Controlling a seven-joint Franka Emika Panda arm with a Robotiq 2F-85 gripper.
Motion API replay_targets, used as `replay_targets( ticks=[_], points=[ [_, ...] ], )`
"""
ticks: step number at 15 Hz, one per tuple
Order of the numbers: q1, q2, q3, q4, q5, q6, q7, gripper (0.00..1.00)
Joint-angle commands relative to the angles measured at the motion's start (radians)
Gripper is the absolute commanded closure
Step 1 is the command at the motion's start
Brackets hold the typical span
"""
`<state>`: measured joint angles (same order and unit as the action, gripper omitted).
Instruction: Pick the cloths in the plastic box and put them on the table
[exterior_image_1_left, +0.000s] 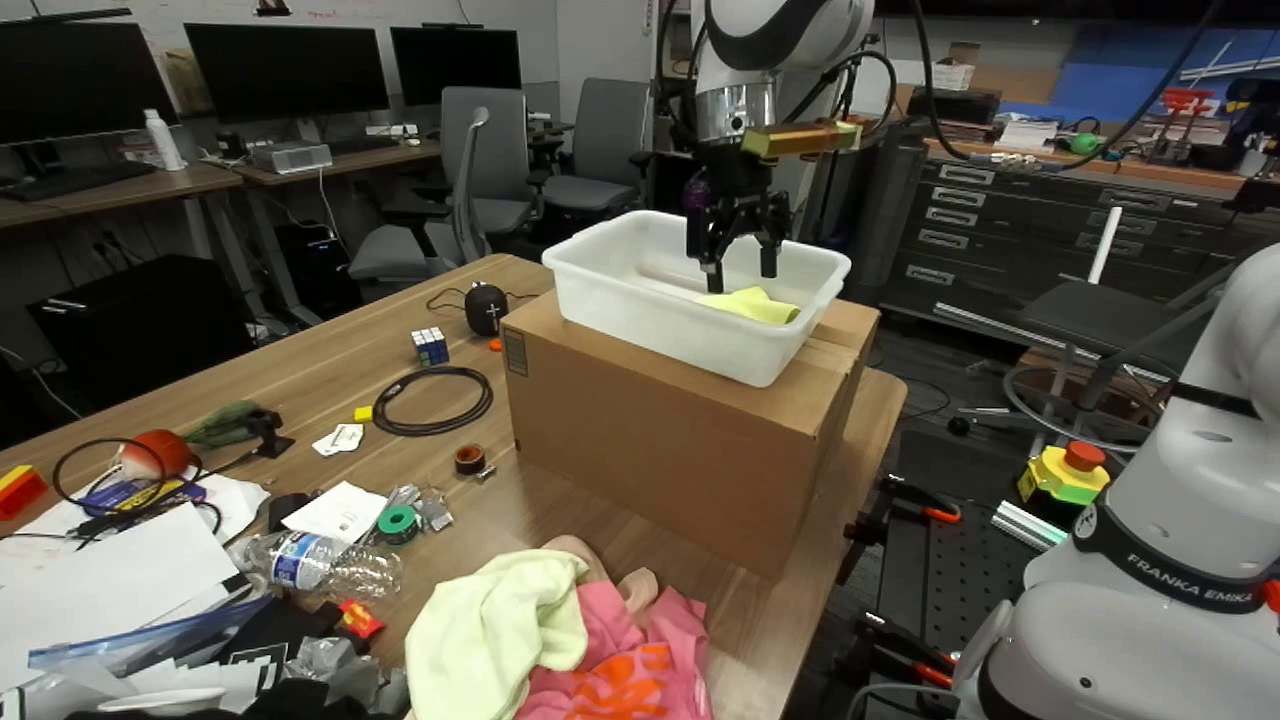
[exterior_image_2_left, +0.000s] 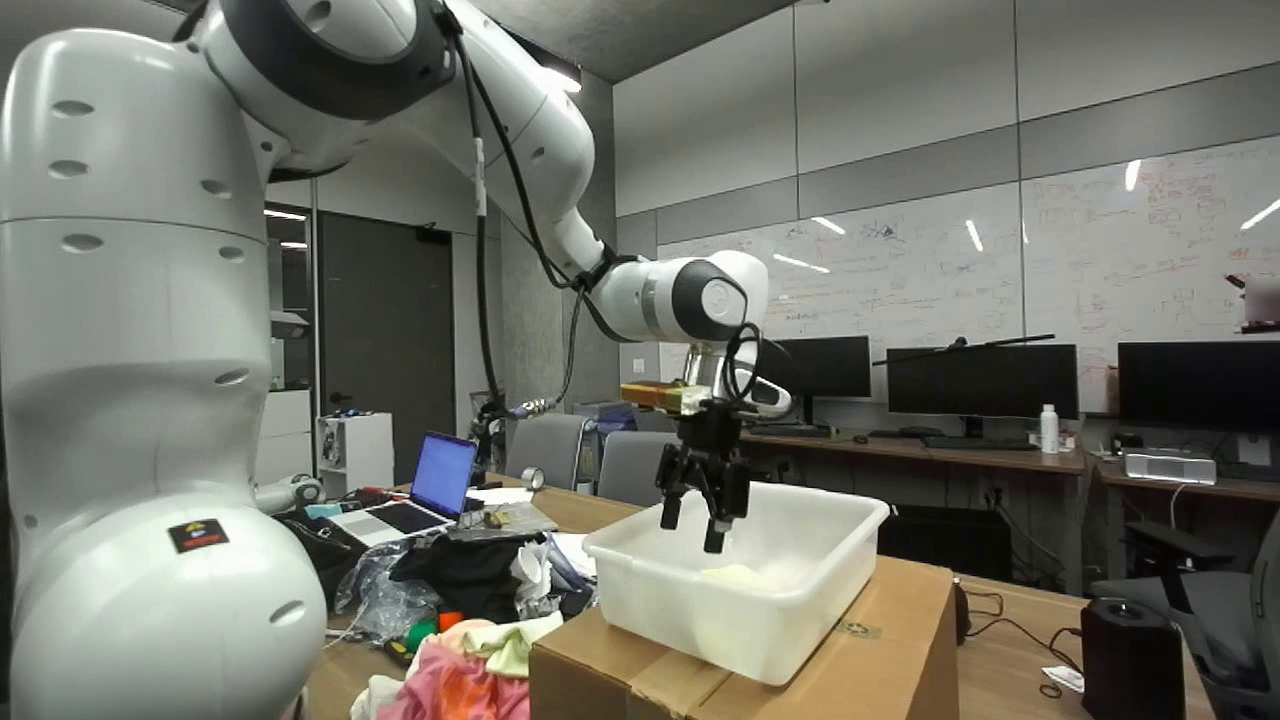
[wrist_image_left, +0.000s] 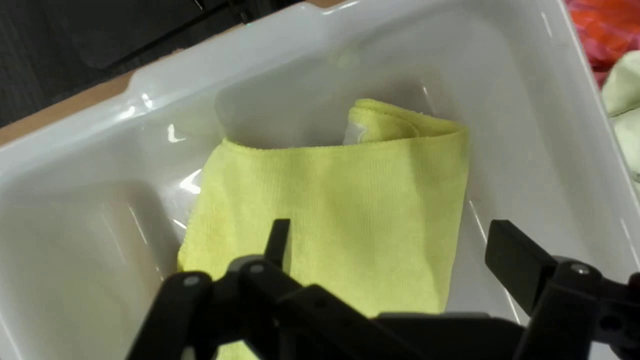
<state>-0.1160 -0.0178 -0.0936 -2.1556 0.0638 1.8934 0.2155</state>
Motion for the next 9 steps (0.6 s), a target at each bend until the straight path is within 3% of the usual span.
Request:
replay_targets(
  ticks=[1,9],
  points=[
    [-0.014,0.027,-0.022,-0.024,0.021,0.057,0.019,0.0],
    [-0.033,0.057,-0.046,-0.083,0.047,0.214,0.028,0.0]
  ],
)
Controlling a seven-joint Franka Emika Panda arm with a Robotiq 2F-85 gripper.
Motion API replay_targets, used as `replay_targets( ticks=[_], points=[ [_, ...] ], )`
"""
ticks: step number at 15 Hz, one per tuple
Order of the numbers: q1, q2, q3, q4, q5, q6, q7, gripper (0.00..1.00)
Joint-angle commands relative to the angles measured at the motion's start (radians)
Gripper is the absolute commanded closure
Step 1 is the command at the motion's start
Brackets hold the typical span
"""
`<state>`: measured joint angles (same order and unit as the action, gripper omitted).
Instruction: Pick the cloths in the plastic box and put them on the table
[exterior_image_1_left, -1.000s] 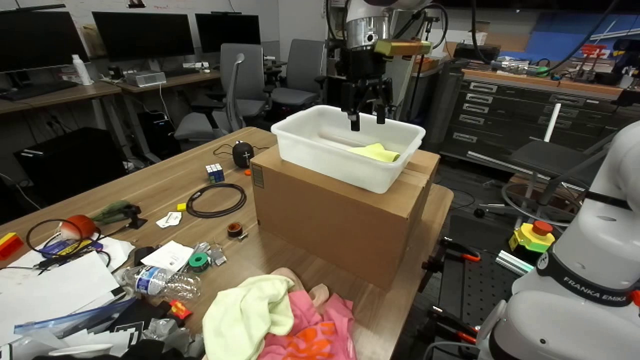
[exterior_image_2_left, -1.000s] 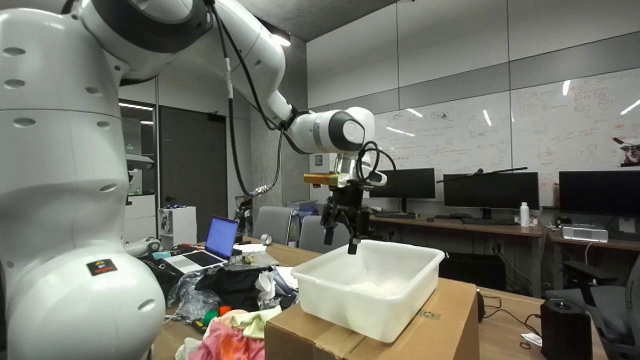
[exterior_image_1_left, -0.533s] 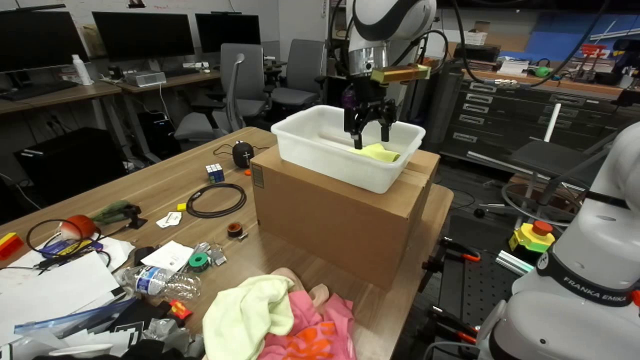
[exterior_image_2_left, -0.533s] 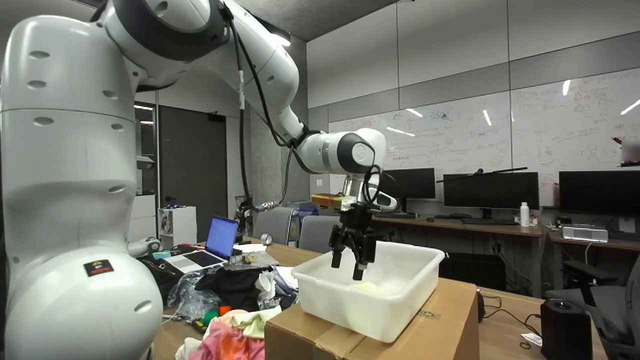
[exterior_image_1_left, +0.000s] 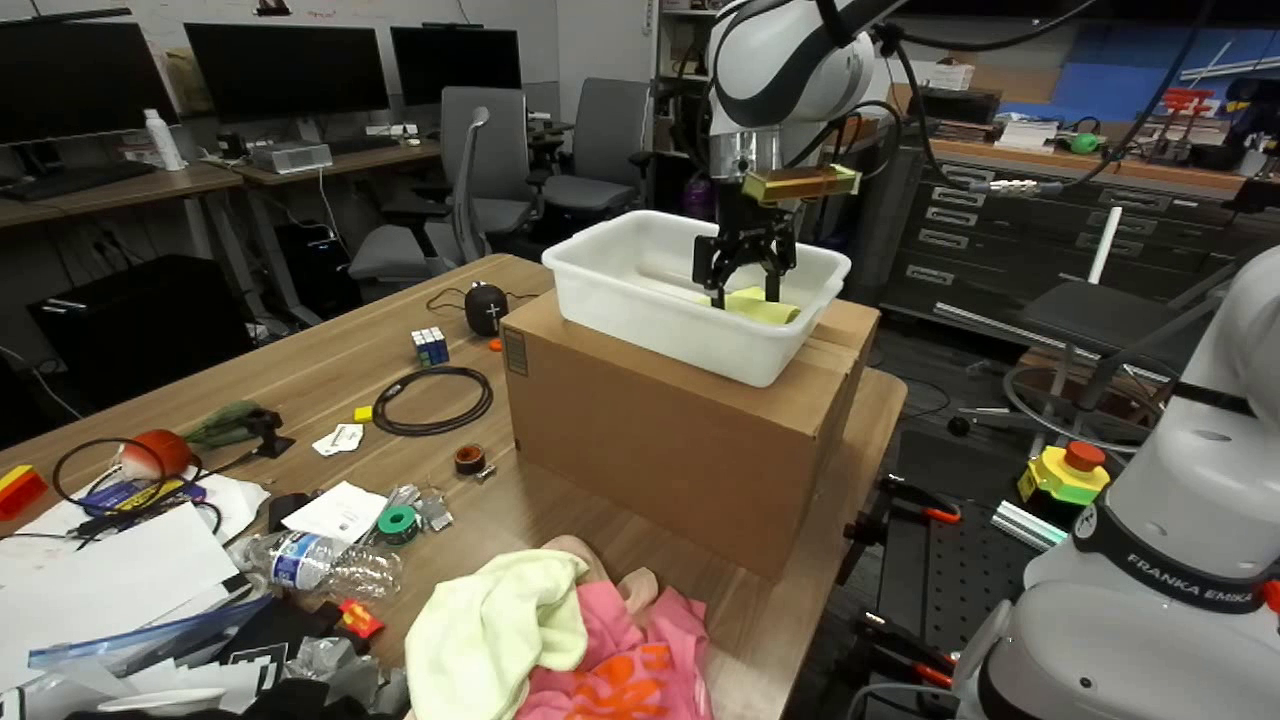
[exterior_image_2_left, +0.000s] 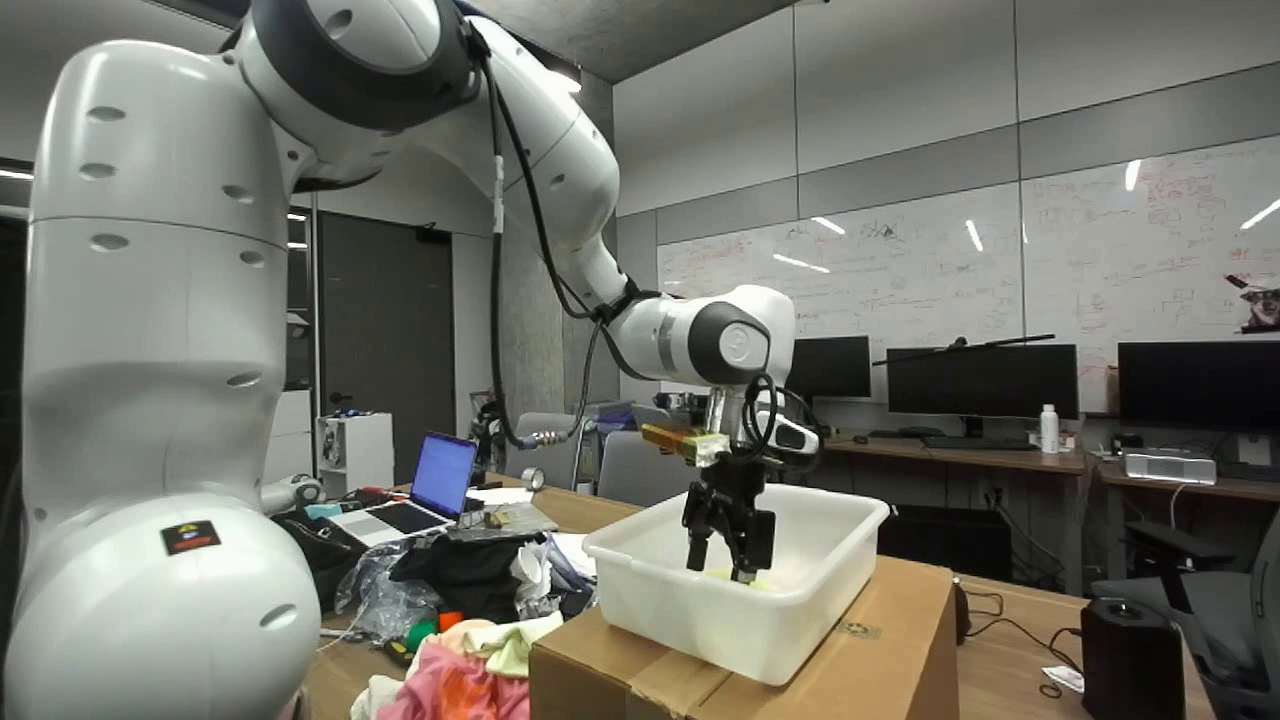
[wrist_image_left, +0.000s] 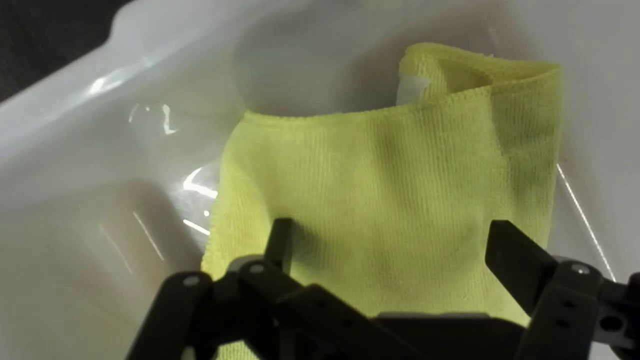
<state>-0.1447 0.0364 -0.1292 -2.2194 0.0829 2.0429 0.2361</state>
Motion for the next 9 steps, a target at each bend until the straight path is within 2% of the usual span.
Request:
replay_targets(
  ticks=[1,9],
  points=[
    [-0.004,0.005,-0.012,-0.025,0.036,0.088,0.004,0.0],
    [-0.003,0.029,-0.011,-0.075,0.091,0.242,-0.025,0.0]
  ],
)
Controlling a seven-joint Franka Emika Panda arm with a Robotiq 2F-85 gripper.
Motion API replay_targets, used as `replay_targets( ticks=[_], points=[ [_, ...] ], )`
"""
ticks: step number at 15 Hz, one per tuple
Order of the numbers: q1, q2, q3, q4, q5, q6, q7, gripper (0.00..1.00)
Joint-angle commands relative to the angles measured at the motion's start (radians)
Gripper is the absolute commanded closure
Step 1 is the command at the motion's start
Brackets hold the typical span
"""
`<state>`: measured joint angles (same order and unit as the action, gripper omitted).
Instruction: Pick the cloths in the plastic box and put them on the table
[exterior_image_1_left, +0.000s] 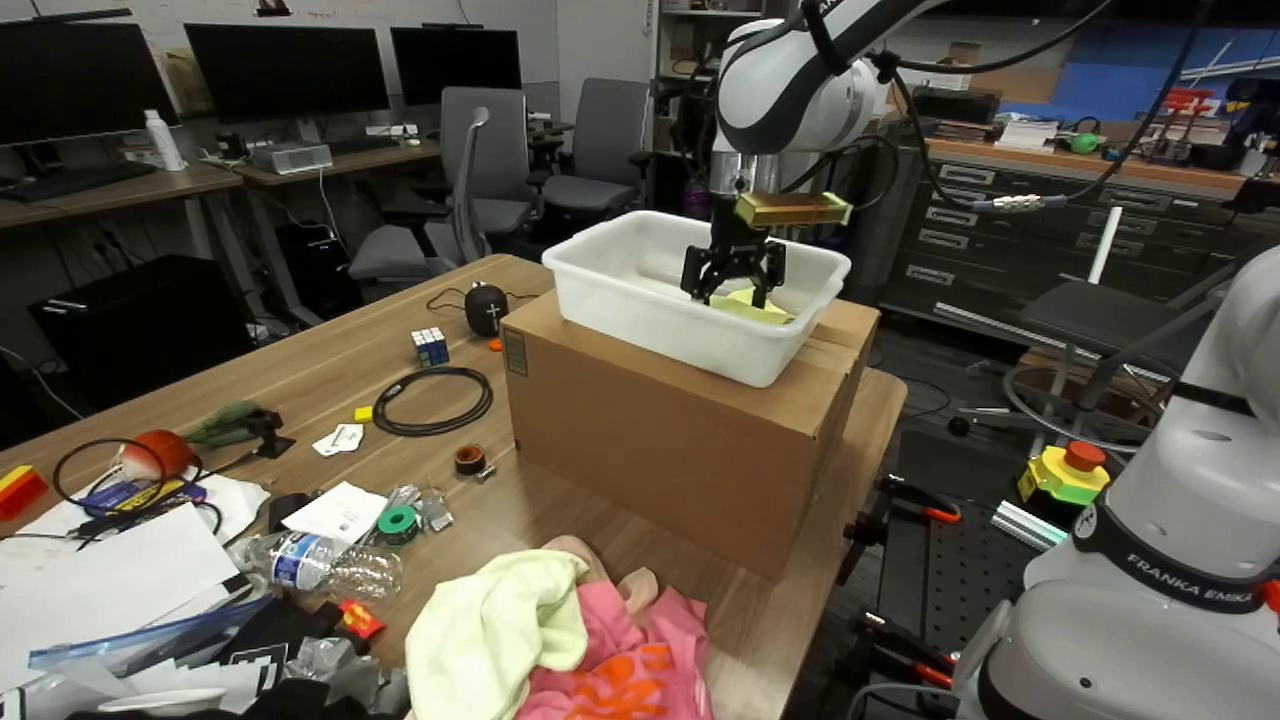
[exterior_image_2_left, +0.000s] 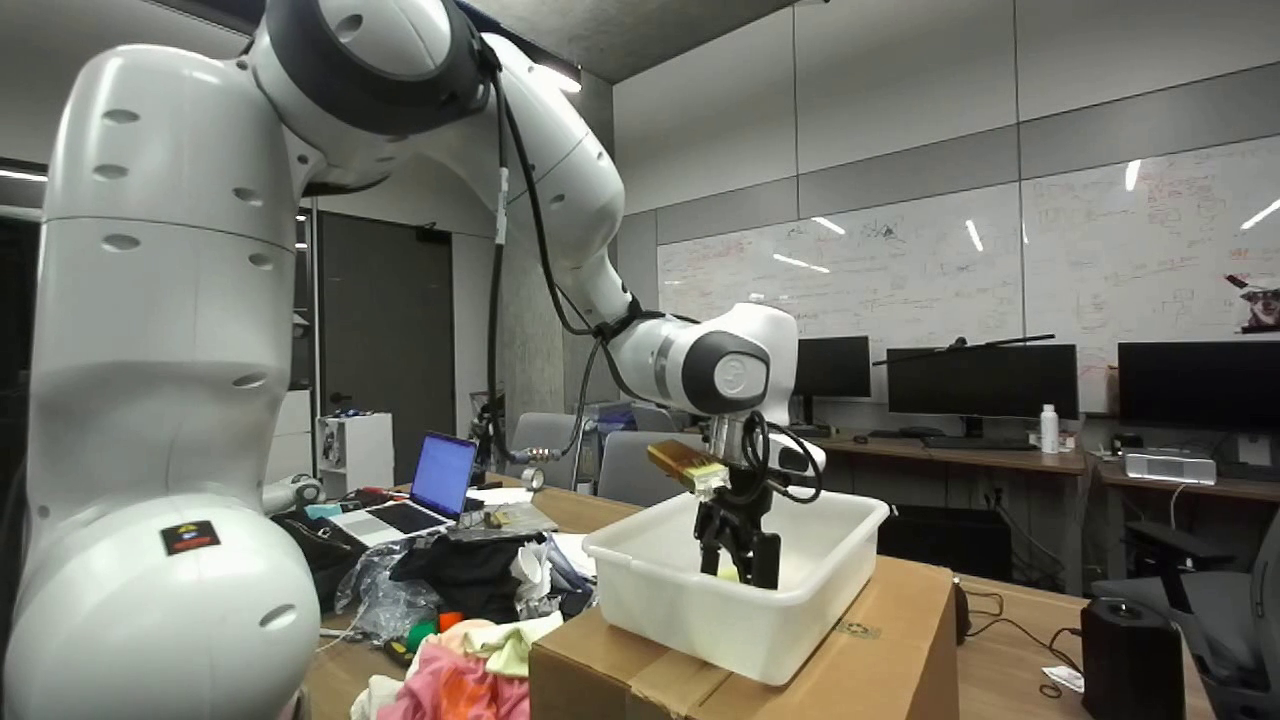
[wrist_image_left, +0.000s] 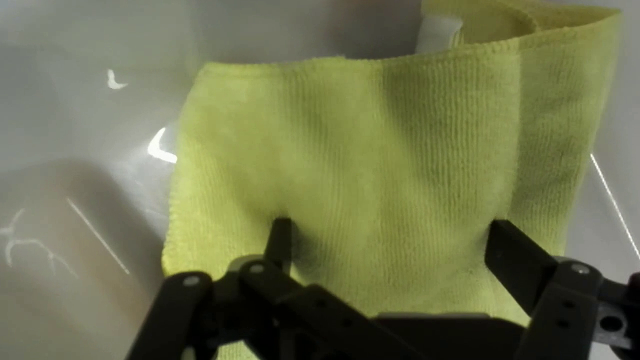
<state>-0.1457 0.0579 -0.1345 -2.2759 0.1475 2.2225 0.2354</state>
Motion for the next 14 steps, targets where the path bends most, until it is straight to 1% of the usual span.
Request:
replay_targets(
  ticks=[1,6,12,14],
  points=[
    [-0.002,0.009,-0.006,-0.025,0.026,0.076,-0.026,0.0],
    [-0.002,0.024,-0.005,-0.048,0.028,0.138,-0.039,0.0],
    [-0.002,0.033,-0.003,-0.058,0.045,0.167,-0.056,0.0],
    [0.0,0.041,-0.003,-0.055,0.035,0.17,-0.043,0.0]
  ],
)
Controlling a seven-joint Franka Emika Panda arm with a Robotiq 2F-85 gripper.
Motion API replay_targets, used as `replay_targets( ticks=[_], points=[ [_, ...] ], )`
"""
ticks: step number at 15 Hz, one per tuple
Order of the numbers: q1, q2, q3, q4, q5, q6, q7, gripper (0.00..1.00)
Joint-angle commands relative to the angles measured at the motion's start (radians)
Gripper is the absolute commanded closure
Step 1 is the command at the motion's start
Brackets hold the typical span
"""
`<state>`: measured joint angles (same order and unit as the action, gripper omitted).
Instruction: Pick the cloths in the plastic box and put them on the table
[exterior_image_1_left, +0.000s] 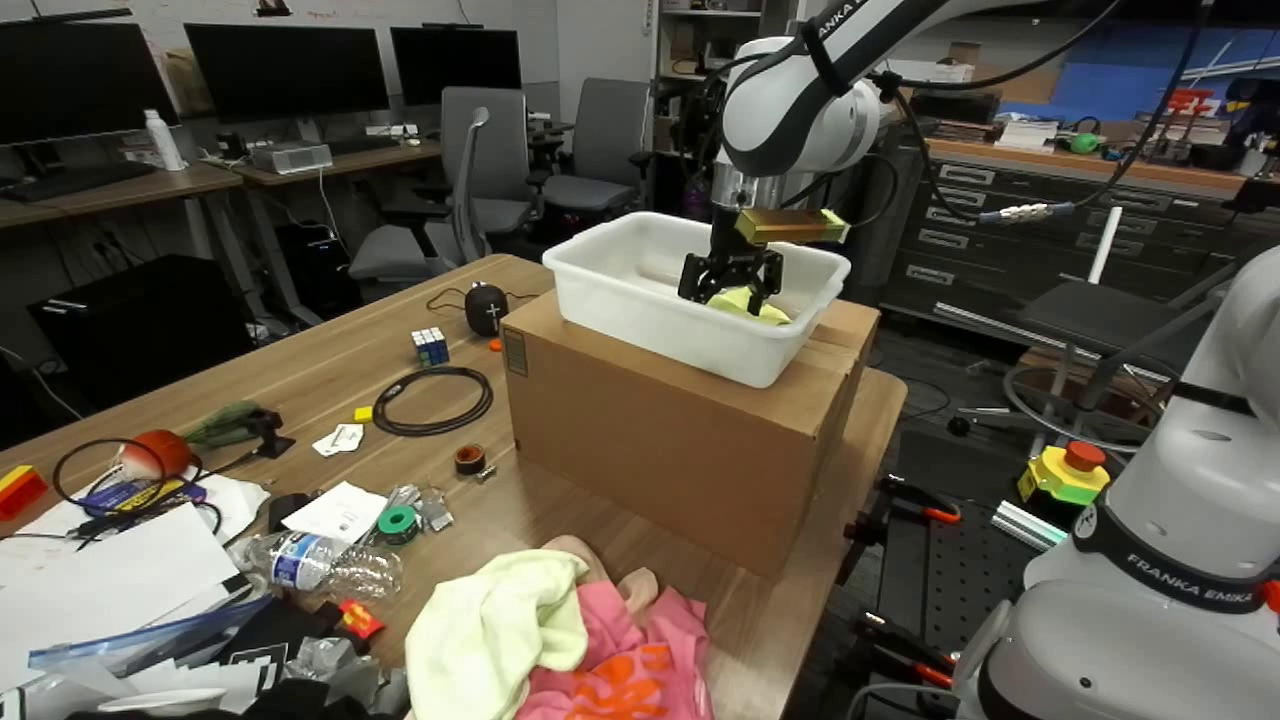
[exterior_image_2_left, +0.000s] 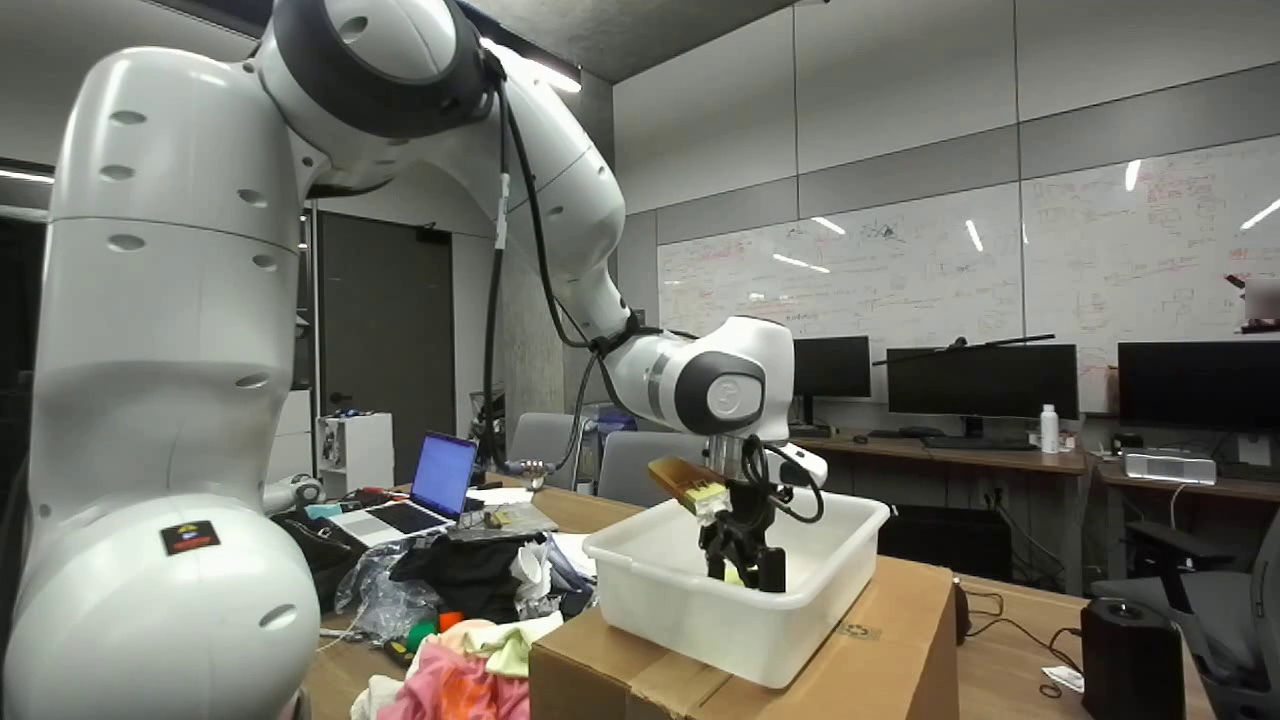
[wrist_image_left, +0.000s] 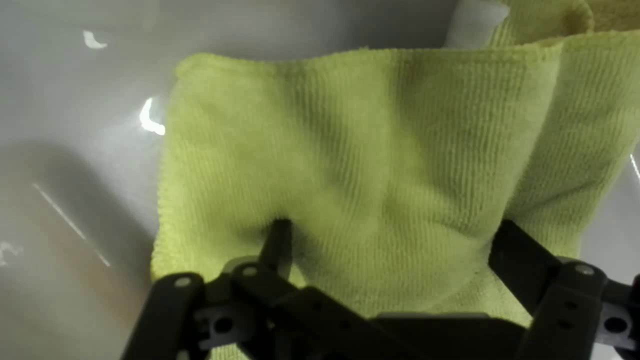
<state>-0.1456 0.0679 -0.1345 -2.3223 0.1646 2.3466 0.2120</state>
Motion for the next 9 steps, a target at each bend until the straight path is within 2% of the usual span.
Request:
replay_targets(
  ticks=[1,4,5,6,9],
  points=[
    [0.0,0.033,-0.004,-0.009,0.014,0.046,-0.016,0.0],
    [0.0,0.034,-0.003,-0.01,0.012,0.049,-0.019,0.0],
    [0.0,0.034,-0.003,-0.011,0.015,0.053,-0.022,0.25],
    [0.001,0.034,-0.003,-0.012,0.012,0.056,-0.02,0.26],
    [0.001,0.031,-0.001,-0.013,0.021,0.061,-0.033,0.5]
  ],
)
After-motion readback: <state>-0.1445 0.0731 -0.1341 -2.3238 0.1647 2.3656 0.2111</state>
